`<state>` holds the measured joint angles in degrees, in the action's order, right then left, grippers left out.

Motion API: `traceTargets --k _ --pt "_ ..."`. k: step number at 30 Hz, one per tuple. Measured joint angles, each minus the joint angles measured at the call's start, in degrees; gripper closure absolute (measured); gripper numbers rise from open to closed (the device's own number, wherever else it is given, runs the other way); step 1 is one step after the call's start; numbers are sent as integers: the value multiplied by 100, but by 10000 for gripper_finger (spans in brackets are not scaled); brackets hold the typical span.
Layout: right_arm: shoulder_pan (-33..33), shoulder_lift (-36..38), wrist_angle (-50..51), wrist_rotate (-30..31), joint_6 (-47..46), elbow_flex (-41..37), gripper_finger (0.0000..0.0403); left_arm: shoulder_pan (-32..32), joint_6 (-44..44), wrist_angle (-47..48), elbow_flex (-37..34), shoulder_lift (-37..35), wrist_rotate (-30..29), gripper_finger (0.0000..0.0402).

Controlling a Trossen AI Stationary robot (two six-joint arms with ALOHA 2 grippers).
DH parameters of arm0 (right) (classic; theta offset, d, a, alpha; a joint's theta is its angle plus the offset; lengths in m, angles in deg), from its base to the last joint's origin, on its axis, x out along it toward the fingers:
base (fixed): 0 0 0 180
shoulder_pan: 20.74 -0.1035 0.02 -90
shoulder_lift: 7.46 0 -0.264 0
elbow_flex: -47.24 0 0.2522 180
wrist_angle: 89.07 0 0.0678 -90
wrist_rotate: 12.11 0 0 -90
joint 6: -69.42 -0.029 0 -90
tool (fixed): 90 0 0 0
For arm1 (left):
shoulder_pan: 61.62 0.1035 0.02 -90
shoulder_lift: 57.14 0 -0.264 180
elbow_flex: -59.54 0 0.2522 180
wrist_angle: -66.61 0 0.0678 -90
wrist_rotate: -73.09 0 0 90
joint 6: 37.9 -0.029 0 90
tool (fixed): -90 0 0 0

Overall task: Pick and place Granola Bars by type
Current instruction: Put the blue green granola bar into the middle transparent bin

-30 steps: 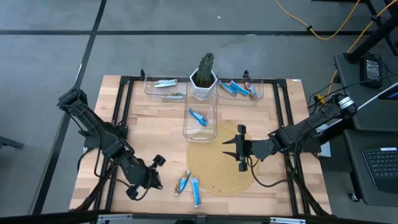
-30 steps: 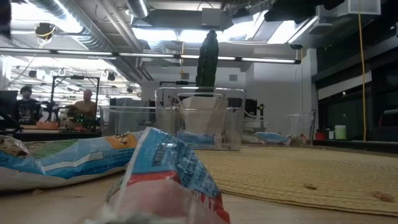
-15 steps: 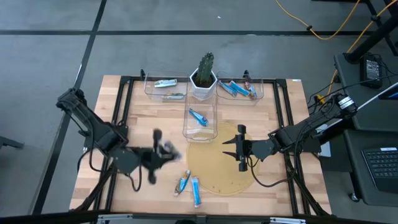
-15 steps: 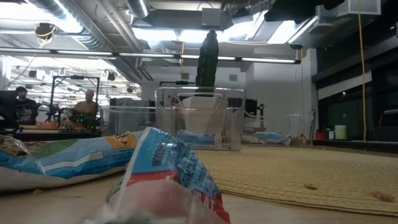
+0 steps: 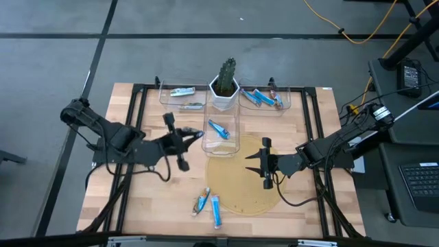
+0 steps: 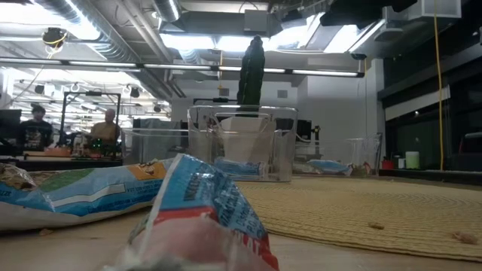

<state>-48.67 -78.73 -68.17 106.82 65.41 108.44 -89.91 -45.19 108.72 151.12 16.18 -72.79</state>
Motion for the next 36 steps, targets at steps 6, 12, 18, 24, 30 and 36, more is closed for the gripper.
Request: traceTargets --k 6,12,18,24,30,36 --pt "0 0 0 2 0 0 234 787 4 70 4 0 488 387" --pt "0 0 0 1 5 0 234 1845 33 278 312 234 1641 387" --pt "0 0 10 0 22 0 234 2589 -98 493 898 777 2528 387" --pt "0 0 74 0 22 0 234 2777 -102 514 1158 1129 3320 386" --pt "0 0 87 0 20 0 234 2907 -187 645 1220 1359 3948 386" --pt "0 0 103 0 12 0 234 2957 -807 1078 1220 1747 4086 386"
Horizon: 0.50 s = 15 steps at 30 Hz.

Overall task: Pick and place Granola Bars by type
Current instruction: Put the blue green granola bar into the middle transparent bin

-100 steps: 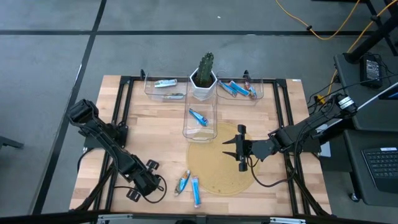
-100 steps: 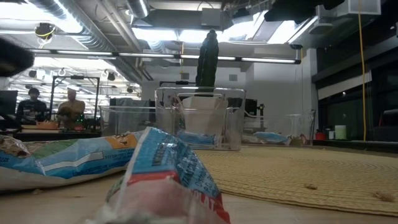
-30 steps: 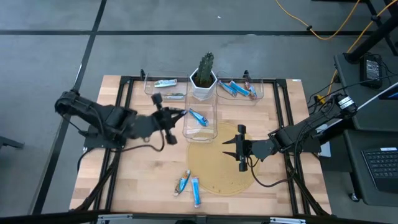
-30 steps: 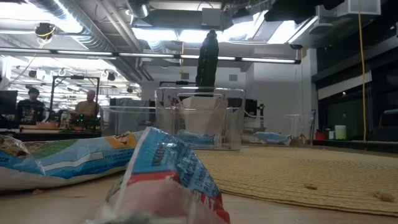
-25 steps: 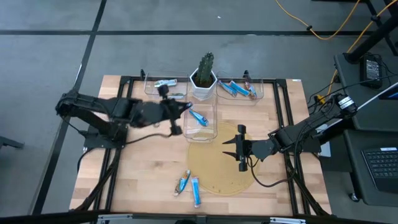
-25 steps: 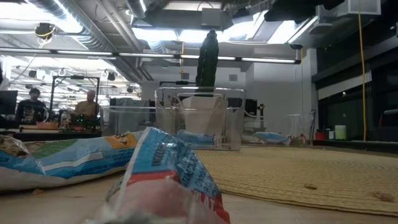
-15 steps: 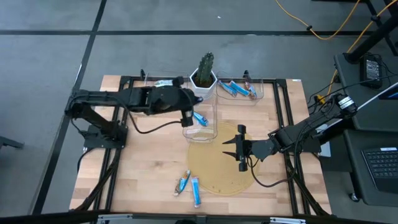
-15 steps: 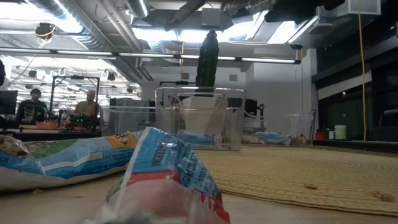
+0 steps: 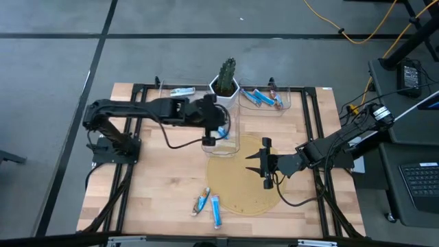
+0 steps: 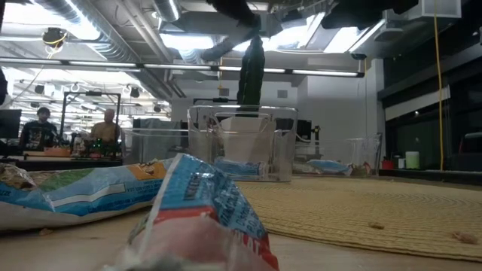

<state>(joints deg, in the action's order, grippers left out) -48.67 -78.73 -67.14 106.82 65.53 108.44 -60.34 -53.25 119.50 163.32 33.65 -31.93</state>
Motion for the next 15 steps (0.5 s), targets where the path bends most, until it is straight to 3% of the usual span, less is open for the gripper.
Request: traceTargets --k 5,15 --pt "0 0 6 0 5 0 234 -3 -399 10 -2 374 755 386" --pt "0 0 19 -2 -12 0 234 -139 -1210 478 -62 675 1646 386"
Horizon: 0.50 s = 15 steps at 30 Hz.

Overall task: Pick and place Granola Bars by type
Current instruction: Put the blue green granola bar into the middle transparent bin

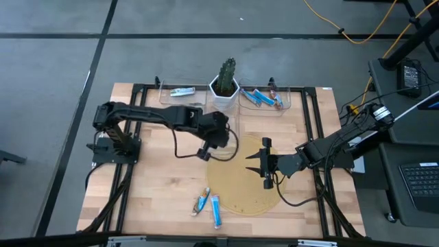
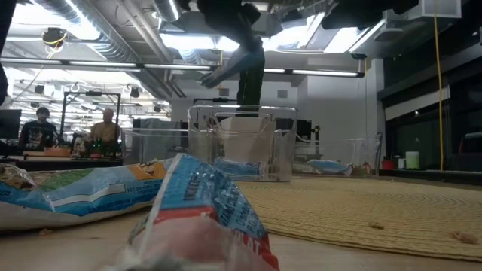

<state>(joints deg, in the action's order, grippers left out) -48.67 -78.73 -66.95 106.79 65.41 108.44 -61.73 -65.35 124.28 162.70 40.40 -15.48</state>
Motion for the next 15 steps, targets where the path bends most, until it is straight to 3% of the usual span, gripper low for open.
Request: traceTargets --k 15 --pt "0 0 2 0 -1 0 234 -202 -917 95 -202 -64 670 386"
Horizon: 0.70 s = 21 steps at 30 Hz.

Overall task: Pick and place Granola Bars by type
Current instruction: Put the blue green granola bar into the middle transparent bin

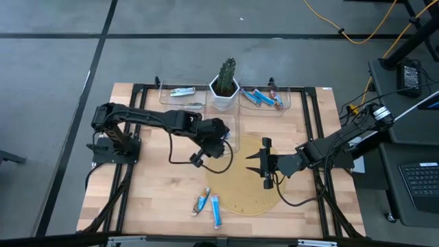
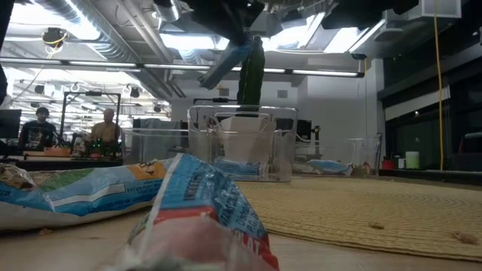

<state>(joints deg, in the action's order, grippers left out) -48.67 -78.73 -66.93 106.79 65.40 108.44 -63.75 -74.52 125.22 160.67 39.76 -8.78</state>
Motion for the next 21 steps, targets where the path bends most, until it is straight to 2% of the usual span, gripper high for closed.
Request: traceTargets --k 6,10,16,21 --pt "0 0 -2 0 0 0 234 423 116 -542 0 0 -82 386" --pt "0 0 -2 0 5 0 234 621 107 -656 2 99 122 386" --pt "0 0 1 0 18 0 234 748 -59 -573 0 378 725 386" --pt "0 0 2 0 1 0 234 749 -384 -698 0 706 727 386"
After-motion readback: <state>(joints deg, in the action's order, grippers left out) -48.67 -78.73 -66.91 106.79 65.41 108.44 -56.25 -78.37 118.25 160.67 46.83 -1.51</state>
